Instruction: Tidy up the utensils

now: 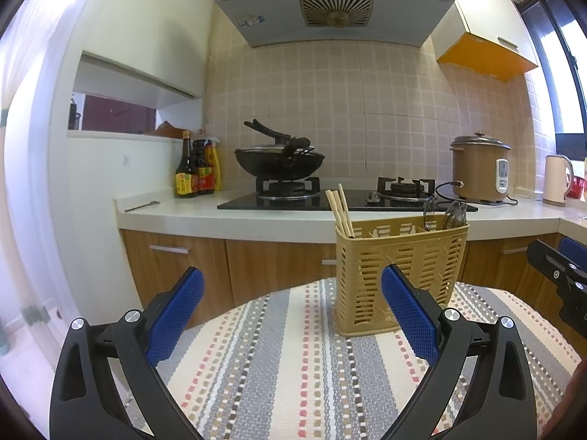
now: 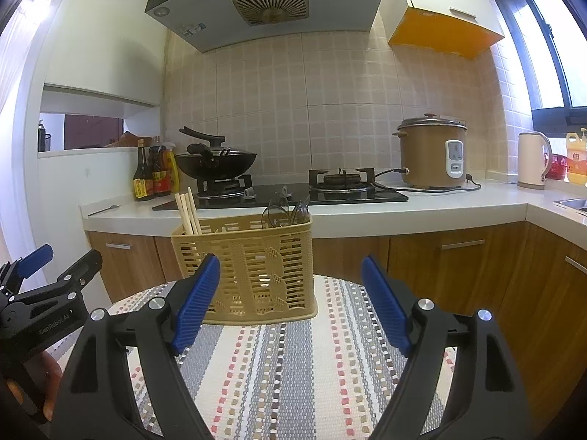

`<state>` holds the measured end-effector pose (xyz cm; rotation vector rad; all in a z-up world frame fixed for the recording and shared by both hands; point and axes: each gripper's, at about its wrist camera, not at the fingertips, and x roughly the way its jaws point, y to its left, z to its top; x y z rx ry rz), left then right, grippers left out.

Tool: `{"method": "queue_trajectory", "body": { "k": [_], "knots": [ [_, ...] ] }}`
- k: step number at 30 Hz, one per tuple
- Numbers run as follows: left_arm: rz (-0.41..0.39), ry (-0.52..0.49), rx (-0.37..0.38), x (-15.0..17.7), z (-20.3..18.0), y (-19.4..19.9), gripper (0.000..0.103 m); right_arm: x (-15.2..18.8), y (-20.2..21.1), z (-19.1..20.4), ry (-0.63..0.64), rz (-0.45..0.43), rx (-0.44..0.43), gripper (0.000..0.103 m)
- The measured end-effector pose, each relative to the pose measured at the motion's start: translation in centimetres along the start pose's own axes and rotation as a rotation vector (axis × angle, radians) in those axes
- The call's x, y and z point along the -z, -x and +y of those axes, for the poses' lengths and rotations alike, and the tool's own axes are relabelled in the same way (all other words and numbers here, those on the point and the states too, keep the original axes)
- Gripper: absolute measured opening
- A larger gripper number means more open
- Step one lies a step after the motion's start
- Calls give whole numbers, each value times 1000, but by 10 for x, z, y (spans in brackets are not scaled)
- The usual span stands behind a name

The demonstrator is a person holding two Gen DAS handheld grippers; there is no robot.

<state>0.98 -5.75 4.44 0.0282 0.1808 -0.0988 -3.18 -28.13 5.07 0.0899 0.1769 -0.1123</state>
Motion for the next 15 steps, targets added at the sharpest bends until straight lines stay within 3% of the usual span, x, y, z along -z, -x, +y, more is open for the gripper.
{"method": "queue_trajectory", "body": {
  "k": [15],
  "knots": [
    [10, 2, 2, 0, 0, -2, 94, 1, -3, -1, -10, 22, -5, 79]
  ]
}}
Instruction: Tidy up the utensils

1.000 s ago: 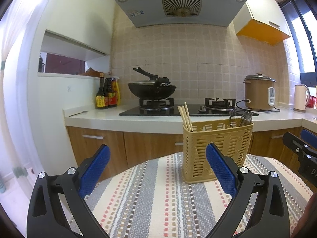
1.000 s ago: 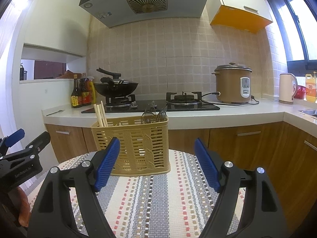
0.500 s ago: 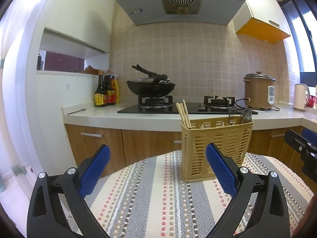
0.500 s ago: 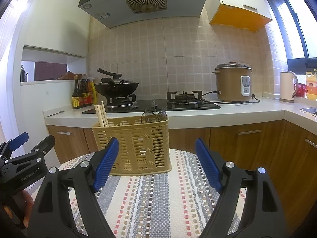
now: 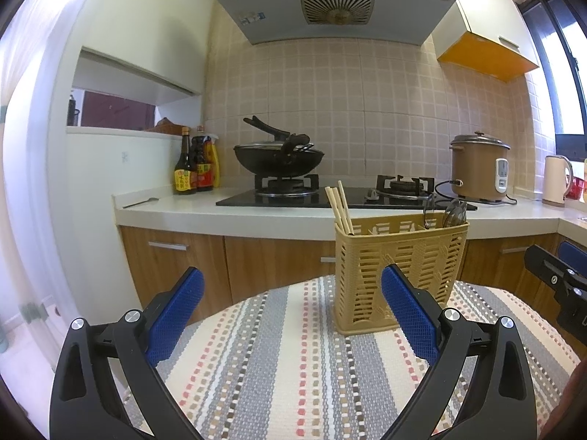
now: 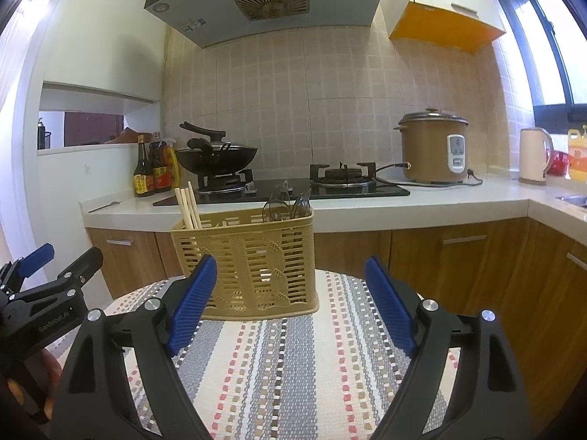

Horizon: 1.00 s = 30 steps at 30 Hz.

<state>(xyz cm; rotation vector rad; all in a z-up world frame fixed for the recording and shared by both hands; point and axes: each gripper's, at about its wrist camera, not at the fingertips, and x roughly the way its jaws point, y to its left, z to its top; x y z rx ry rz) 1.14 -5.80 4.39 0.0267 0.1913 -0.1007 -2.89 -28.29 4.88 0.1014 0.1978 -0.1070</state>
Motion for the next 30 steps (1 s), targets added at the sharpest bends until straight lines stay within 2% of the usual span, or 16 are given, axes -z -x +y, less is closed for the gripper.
{"method": "queue_trajectory", "body": {
  "k": [30],
  "knots": [
    [10, 14, -29, 0, 2, -3, 94, 3, -3, 0, 0, 12, 9, 88]
  ]
}}
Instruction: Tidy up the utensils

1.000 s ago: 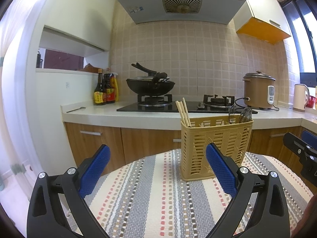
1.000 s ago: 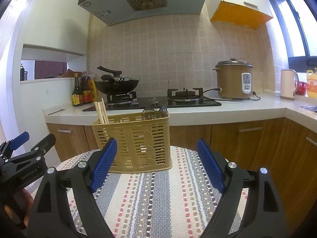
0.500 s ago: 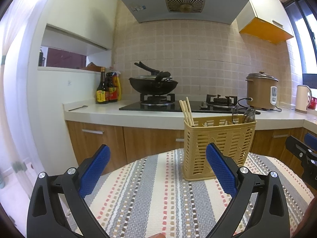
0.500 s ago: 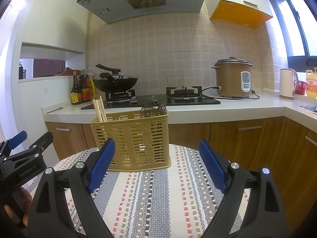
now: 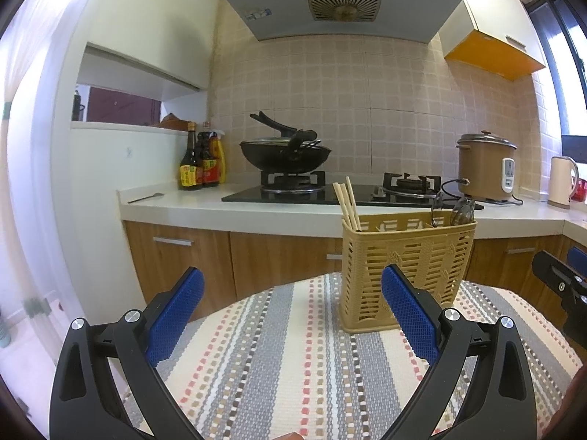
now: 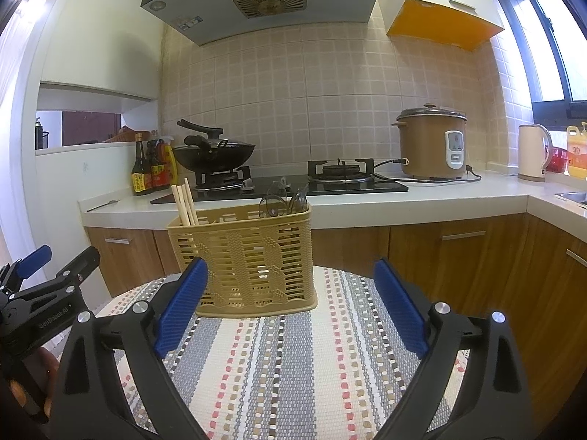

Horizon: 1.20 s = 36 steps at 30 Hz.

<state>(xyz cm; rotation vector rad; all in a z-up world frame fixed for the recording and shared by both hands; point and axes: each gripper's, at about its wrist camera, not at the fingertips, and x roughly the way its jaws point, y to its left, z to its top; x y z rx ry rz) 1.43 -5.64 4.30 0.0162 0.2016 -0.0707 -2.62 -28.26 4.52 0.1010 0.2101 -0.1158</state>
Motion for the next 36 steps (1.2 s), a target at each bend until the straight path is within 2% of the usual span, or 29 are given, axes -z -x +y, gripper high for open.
{"method": "queue_trajectory", "body": {
  "k": [15, 26, 31, 36],
  "knots": [
    [23, -1, 5, 0, -2, -2, 94, 1, 1, 7, 24, -1, -3, 89],
    [20, -3, -36, 2, -1, -3, 95, 2, 1, 8, 27, 3, 0, 89],
    [49, 24, -1, 1, 4, -5, 95, 2, 1, 7, 24, 3, 1, 89],
    [36, 15, -4, 2, 2, -3, 95, 3, 1, 7, 25, 3, 1, 89]
  ]
}}
